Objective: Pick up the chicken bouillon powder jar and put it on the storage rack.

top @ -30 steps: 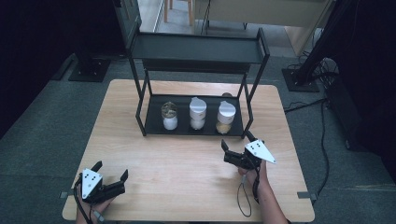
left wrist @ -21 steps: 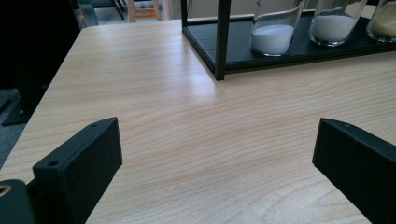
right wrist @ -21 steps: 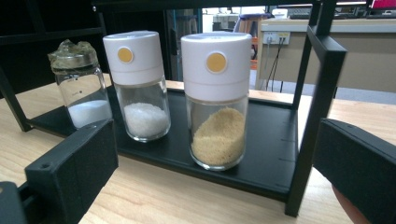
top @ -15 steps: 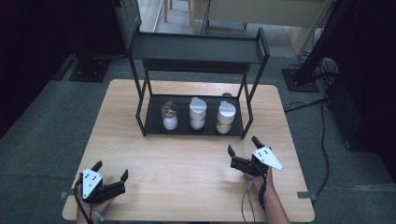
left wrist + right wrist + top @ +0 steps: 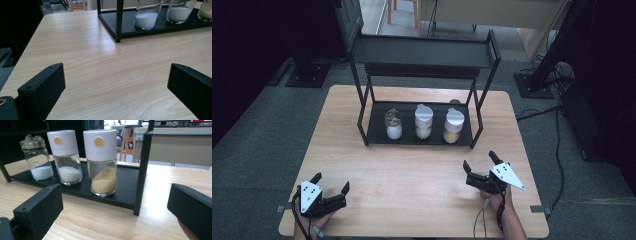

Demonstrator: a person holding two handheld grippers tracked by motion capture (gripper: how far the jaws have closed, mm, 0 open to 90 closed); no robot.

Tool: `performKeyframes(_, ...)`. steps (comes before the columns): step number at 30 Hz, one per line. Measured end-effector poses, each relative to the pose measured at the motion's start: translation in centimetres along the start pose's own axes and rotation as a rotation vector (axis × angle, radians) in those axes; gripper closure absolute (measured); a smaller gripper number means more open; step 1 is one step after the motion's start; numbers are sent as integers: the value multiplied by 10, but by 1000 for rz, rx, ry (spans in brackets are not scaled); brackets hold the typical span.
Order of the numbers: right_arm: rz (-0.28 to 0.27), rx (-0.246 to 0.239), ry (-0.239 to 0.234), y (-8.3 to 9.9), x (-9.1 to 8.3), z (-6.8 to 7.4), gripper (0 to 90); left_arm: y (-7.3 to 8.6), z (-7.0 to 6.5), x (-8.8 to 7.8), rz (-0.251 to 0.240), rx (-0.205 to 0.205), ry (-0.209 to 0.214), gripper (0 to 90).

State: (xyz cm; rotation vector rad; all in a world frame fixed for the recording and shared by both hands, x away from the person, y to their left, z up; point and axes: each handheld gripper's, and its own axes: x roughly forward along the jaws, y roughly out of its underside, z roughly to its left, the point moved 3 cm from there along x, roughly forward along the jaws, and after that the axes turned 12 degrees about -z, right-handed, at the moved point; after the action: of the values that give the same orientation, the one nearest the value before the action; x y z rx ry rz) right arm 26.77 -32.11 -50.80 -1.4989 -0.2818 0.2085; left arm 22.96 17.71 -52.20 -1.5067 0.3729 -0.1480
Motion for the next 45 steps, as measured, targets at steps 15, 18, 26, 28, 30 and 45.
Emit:
performKeyframes(15, 10, -3, 31, 4, -23, -14, 0, 0, 0, 0, 0, 3, -3, 14)
performKeyframes(18, 8, -1, 30, 4, -28, -15, 0, 0, 0, 0, 0, 4, -3, 14)
performKeyframes(26, 5, 2, 34, 3, -40, -19, 0, 0, -1, 1, 2, 5, -6, 14)
performKeyframes(28, 6, -3, 35, 4, -43, -19, 0, 0, -1, 1, 3, 6, -5, 14)
performKeyframes(30, 7, -2, 35, 4, -46, -20, 0, 0, -1, 1, 3, 6, -5, 14)
performKeyframes(45, 1, -10, 57, 2, -70, -29, 0, 0, -1, 1, 2, 9, -8, 14)
